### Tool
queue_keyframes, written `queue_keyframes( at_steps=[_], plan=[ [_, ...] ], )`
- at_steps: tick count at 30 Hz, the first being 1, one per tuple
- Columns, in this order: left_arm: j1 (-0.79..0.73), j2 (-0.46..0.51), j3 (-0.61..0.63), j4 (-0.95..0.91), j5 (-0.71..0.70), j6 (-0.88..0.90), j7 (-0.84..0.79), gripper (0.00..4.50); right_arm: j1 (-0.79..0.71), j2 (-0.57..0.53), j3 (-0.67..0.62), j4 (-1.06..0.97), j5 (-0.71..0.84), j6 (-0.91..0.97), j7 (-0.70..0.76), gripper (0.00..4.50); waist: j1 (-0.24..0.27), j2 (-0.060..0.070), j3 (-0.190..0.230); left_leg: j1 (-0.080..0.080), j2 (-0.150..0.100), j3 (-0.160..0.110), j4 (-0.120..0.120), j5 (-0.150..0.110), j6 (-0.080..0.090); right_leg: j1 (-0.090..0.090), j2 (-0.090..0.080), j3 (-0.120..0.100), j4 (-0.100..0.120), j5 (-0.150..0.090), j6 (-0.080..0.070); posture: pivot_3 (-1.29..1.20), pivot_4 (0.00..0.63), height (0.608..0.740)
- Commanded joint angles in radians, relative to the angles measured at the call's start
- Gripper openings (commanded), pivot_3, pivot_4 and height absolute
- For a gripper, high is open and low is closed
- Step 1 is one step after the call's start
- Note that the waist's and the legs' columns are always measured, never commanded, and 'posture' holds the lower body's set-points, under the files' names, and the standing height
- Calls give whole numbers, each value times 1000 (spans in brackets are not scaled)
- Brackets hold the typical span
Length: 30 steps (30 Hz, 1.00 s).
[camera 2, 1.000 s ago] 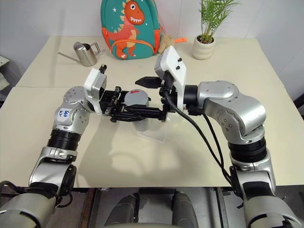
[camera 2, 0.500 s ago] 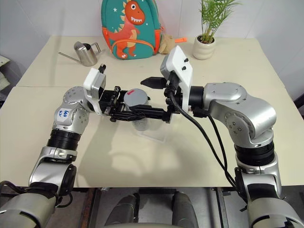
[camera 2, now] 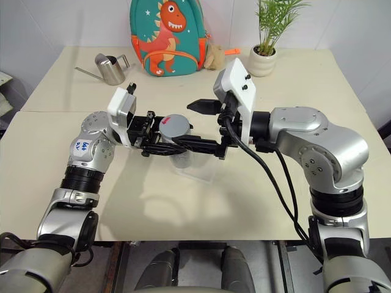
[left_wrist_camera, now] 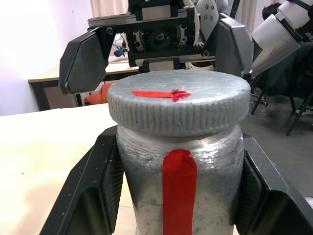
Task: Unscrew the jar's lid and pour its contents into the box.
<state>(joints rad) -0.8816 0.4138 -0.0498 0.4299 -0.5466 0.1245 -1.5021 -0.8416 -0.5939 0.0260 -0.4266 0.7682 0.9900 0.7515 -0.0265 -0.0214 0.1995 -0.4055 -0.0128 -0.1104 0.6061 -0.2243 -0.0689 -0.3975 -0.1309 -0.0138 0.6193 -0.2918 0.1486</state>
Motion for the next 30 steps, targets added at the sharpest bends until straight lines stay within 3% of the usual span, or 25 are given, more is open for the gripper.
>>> queue_keyframes(
  at_steps=[1, 9, 18, 30],
  plan=[
    [-29, 6, 13, -11, -12, -16, -88, 2420, -17, -16, -37, -34, 18, -9, -5, 4500, 0, 0, 0, 0, 0, 0, 0, 0, 0, 0, 0, 0, 0, 0, 0, 0, 150, 740],
    [-36, 1, 11, 0, -11, -21, -86, 2420, -52, 6, -40, -22, 34, -18, -22, 4500, 0, 0, 0, 0, 0, 0, 0, 0, 0, 0, 0, 0, 0, 0, 0, 0, 150, 740],
    [-40, -8, 10, 6, -14, -24, -89, 2420, -91, 125, 16, 21, 22, -26, -69, 4500, 0, 0, 0, 0, 0, 0, 0, 0, 0, 0, 0, 0, 0, 0, 0, 0, 150, 740],
    [-42, -16, 9, 9, -11, -34, -90, 2420, -102, 197, 120, 143, -106, -135, -33, 4500, -1, 0, 0, 0, 0, 0, 0, 0, 0, 0, 0, 0, 0, 0, 0, 0, 150, 740]
  ],
)
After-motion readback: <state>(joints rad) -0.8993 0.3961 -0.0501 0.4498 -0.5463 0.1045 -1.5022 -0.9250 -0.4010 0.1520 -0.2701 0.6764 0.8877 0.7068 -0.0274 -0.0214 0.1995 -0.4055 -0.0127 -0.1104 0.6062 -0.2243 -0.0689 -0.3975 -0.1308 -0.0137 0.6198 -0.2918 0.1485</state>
